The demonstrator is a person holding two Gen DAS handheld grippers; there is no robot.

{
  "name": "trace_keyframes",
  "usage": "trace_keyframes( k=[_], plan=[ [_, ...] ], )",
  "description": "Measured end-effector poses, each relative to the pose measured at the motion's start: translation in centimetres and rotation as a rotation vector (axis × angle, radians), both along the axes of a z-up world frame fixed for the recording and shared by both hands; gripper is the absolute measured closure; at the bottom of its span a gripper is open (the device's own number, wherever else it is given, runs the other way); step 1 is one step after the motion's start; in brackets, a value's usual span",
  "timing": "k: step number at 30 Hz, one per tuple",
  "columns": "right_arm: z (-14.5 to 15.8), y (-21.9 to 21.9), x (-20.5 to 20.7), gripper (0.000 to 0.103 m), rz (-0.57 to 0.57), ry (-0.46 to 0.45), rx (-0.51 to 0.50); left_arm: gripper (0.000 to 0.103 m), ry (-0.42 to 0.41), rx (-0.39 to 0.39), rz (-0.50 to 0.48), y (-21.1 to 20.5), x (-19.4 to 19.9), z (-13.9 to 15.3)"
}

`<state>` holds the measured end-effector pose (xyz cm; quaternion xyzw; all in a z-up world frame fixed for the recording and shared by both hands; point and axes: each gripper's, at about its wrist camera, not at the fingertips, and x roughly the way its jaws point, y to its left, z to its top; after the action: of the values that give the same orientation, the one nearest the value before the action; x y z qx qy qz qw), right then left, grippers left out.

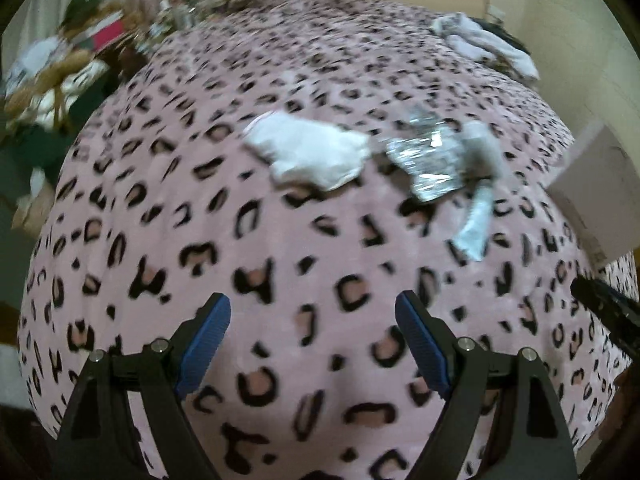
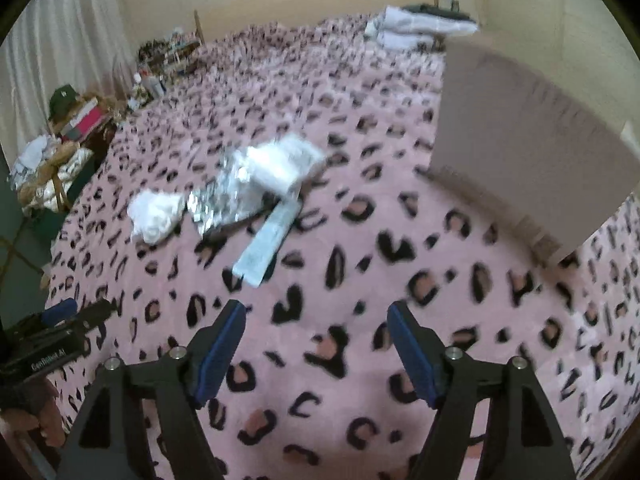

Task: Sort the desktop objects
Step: 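Withdraw both tools from the box back over the remaining items, then grasp the white cotton bag with the right tool while the left tool grasps the white sock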

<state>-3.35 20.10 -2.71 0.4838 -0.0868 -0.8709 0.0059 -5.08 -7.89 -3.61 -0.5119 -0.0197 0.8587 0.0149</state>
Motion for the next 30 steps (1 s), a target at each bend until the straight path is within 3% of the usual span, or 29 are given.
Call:
trace_keyframes(
  k=[4, 10, 15, 18, 25, 30],
  plan=[
    [-1.7, -1.5, -0.7, 0.028, 0.032, -0.043, 0.035, 0.017, -0.018, -0.002, 0.033, -1.8, -0.1, -1.4],
    [-2.7, -0.2, 0.0, 0.028, 0.002, -0.054, 0.053, 0.017, -0.037, 0.029, 0.056, -2.7, -1.0, -2.8],
    [-2.8, 0.8, -0.7, 0.028, -0.017, -0.048, 0.04, 0.017, -0.024, 0.059, 0.066, -2.3, -3.7, -2.4],
    [-1.6, 0.5, -2.8, 0.028, -0.009, -0.018, 0.028, 0.008, -0.001, 0.059, 0.079, -2.1, -6.0, -1.5],
    [1.8, 0.4, -10.3, 0.028, -0.025, 0.036, -0.009, 0.005, 0.016, 0.058, 0.118, -1.9, -12.3, 0.0],
    [1.8, 1.7, -16.8, 0.028, -0.116, -0.034, -0.124, 0.005, -0.041, 0.081, 0.164, -2.5, -16.4, -1.2]
  ],
)
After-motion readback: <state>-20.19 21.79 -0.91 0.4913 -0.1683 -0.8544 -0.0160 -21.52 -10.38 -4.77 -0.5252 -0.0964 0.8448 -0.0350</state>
